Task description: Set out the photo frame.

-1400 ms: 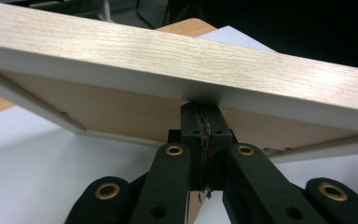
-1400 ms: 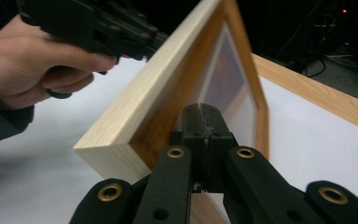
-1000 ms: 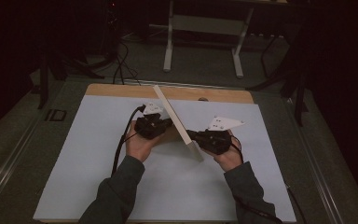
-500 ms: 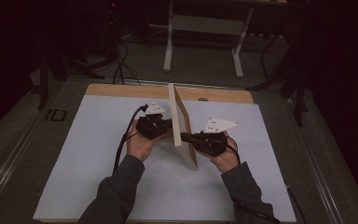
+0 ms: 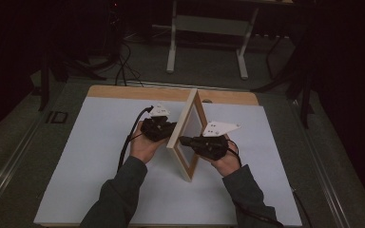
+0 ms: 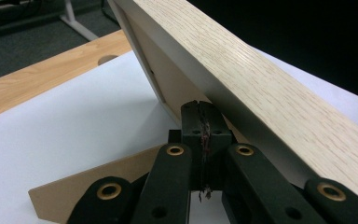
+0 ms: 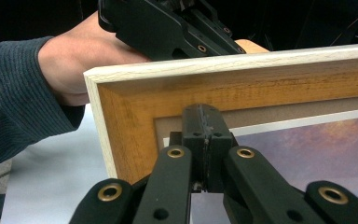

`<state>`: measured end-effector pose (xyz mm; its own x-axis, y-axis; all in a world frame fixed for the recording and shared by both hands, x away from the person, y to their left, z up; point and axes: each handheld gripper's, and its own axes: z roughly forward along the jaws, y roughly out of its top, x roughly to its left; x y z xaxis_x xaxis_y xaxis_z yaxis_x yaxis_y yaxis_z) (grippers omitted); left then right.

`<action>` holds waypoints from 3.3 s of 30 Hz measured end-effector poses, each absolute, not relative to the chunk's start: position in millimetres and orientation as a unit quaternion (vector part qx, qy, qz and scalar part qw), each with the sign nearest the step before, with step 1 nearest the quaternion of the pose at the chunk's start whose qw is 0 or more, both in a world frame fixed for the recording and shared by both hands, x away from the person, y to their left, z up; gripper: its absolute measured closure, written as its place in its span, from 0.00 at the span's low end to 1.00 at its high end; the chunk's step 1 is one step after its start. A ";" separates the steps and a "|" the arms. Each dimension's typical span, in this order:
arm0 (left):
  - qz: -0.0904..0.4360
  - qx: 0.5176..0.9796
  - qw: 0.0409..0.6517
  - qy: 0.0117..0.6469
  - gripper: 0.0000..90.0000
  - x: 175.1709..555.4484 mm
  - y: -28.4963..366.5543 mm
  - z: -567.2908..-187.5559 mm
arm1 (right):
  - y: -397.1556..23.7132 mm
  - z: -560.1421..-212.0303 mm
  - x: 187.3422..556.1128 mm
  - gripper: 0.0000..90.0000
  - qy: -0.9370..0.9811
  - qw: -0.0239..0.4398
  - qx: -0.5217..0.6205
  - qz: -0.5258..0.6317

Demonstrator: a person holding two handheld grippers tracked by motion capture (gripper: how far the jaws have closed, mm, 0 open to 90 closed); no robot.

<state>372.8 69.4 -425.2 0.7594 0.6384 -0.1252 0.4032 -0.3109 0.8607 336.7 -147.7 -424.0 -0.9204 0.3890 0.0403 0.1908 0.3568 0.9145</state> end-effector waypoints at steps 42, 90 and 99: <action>0.064 0.747 0.535 0.391 0.70 368.0 108.5 -413.3 | -155.8 -430.0 342.9 0.90 0.814 0.133 0.212 0.524; 0.158 0.730 0.531 0.400 0.66 275.5 81.6 -420.3 | -174.1 -436.2 344.9 0.83 0.808 0.137 0.236 0.521; 0.159 0.726 0.519 0.421 0.65 268.7 72.7 -431.5 | -174.6 -438.8 346.5 0.83 0.808 0.136 0.240 0.520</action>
